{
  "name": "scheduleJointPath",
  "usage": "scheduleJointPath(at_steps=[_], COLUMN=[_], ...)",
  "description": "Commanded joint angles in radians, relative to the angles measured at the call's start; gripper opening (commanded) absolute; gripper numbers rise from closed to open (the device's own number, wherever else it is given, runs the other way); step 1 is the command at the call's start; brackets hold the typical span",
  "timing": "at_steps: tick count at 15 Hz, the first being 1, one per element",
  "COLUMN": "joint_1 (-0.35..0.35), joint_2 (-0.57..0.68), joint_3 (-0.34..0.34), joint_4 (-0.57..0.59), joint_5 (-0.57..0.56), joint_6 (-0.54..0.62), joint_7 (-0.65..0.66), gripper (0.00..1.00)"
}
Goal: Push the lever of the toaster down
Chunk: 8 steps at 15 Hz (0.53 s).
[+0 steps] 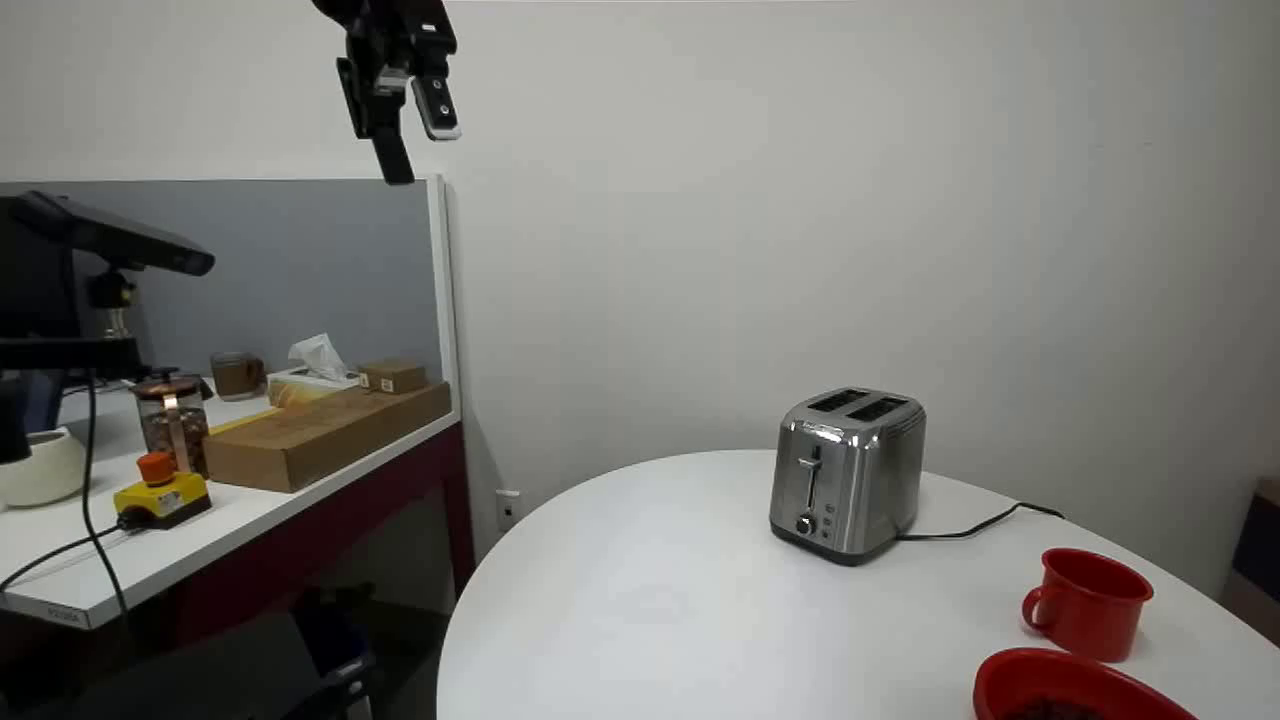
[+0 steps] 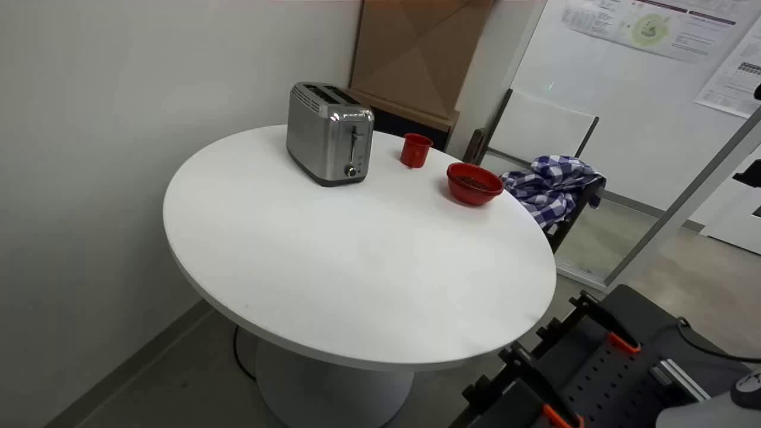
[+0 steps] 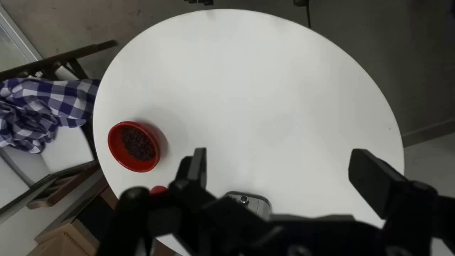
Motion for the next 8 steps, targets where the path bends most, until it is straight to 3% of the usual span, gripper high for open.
scheduleJointPath(at_steps=[1, 5, 8], joint_1=[0.02, 0.013, -0.018], joint_2=[0.007, 0.032, 0.1], joint_3=[-0.014, -0.018, -0.032], joint_4=[0.003, 0.008, 0.019], joint_5=[-0.013, -0.021, -0.05], joint_6=[-0.003, 0.022, 0.106], joint_7=[0.013, 0.008, 0.01], gripper=[1.0, 1.0, 1.0])
